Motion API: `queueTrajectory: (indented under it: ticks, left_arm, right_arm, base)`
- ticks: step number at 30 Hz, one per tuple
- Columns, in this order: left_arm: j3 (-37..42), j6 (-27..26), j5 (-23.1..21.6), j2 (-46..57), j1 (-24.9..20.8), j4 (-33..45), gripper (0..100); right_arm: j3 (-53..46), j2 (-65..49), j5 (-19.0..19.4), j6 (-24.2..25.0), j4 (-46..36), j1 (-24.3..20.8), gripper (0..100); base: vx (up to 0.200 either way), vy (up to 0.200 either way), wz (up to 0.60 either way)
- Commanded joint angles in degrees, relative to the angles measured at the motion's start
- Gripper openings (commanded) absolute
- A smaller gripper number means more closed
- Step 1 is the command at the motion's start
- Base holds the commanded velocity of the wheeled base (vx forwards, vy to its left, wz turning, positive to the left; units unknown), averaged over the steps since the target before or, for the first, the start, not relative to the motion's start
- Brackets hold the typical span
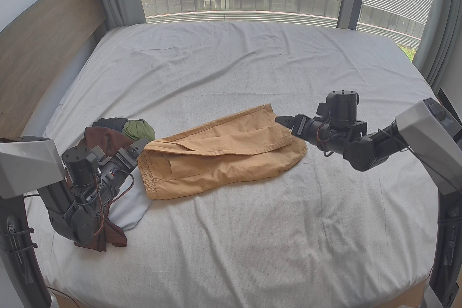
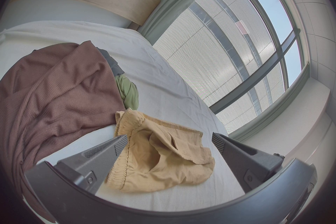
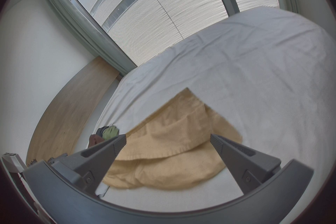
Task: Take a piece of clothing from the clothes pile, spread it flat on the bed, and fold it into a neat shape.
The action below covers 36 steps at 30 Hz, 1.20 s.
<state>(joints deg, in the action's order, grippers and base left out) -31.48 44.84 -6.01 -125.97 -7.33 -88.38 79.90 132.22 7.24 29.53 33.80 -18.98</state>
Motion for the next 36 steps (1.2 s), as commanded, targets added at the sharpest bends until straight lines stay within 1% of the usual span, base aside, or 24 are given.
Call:
queueTrajectory:
  ticks: [1,11,19,31,35,36]
  left_arm:
    - [1.15,-0.10,-0.05,-0.07,-1.11,-0.04,100]
    - [1.59,-0.19,-0.14,0.02,-1.29,-0.12,100]
    - [1.51,-0.19,-0.14,-0.07,-1.20,-0.12,100]
    - [1.42,-0.19,-0.14,-0.33,-1.11,-0.12,100]
    - [1.42,-0.19,-0.14,-0.33,-1.11,-0.04,100]
    - [1.42,-0.19,-0.14,-0.33,-1.02,-0.12,100]
  right_arm:
    - [-2.20,2.25,0.14,1.24,1.00,-1.59,100]
    - [-1.85,8.05,0.05,5.10,1.18,-3.70,100]
    - [0.61,12.71,-0.03,6.69,1.00,-3.87,100]
    - [0.96,14.91,-0.30,7.12,1.09,-4.31,100]
    - [3.34,16.23,-0.30,7.30,1.09,-5.01,100]
    - [5.44,17.72,-0.39,7.83,1.00,-5.45,100]
  base:
    - [0.000,0.000,0.00]
    - [0.000,0.000,0.00]
    - [0.000,0.000,0.00]
    - [0.000,0.000,0.00]
    - [0.000,0.000,0.00]
    - [0.000,0.000,0.00]
